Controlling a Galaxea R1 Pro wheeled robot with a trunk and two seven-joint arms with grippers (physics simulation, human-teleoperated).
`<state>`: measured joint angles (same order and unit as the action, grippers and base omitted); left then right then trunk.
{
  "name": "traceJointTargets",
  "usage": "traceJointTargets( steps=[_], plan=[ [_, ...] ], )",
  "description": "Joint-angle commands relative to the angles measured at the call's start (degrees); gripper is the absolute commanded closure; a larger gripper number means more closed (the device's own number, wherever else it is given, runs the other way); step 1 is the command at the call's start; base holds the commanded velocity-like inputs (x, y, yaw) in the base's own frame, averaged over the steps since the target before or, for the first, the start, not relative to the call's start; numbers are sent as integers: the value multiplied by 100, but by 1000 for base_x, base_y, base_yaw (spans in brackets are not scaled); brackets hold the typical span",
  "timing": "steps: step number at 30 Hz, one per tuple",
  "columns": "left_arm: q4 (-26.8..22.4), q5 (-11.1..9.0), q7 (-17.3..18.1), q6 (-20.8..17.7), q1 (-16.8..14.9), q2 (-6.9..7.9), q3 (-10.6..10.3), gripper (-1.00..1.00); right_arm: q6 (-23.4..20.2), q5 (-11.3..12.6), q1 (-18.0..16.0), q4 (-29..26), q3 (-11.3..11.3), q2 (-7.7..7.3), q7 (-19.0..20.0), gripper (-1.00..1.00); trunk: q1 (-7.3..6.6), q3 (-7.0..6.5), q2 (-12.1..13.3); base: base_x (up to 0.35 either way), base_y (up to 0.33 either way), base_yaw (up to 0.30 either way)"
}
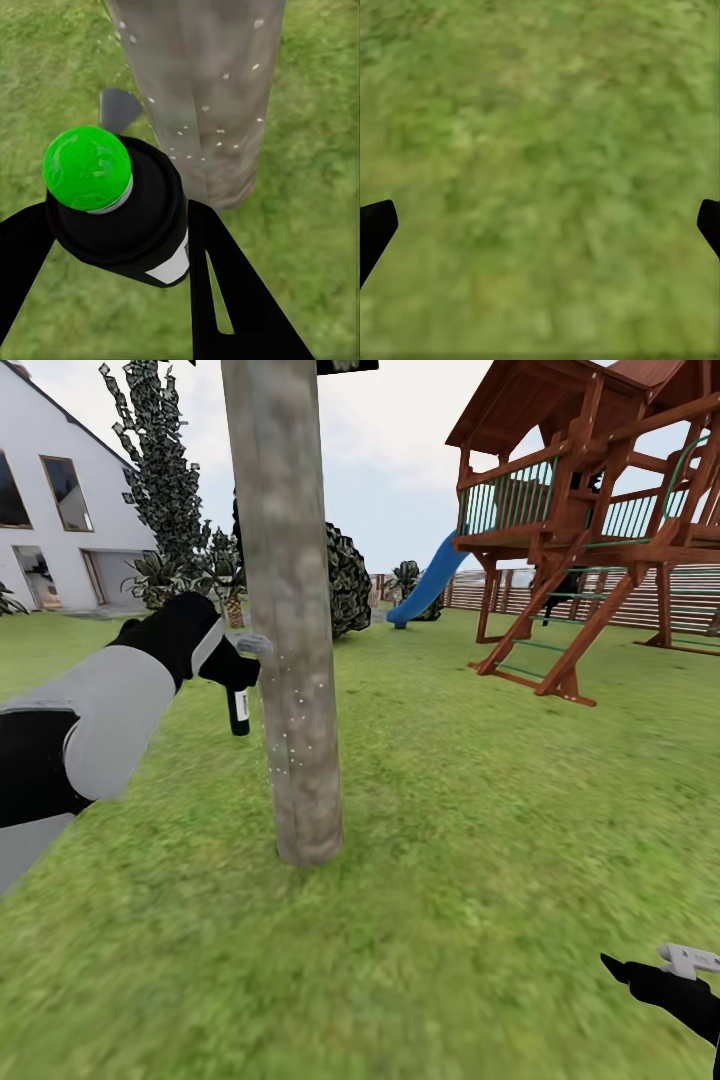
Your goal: In the garden, pick up the pesticide atomizer on the floor and spray pesticide onto both trees until each tree trunk is fully covered.
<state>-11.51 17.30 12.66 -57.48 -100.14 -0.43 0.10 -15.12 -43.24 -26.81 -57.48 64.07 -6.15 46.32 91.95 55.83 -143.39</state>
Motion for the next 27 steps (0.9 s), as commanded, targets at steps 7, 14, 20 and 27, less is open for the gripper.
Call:
traceJointTargets(
  steps=[7,14,20,27],
  plan=[
    [340,10,-1,6,-75,-14,-6,100,0,0,0,0,0,0,0,-100,1,1,1,0,0,0],
    [737,11,-1,36,-49,-18,-19,100,0,0,0,0,0,0,0,-100,1,1,1,0,0,0],
    [1017,20,-9,92,156,-8,-19,100,0,0,0,0,0,0,5,-100,1,1,1,0,0,0],
    [1019,46,-32,639,988,2,-11,100,0,0,0,0,0,0,4,-100,1,1,1,0,0,0]
  ],
)
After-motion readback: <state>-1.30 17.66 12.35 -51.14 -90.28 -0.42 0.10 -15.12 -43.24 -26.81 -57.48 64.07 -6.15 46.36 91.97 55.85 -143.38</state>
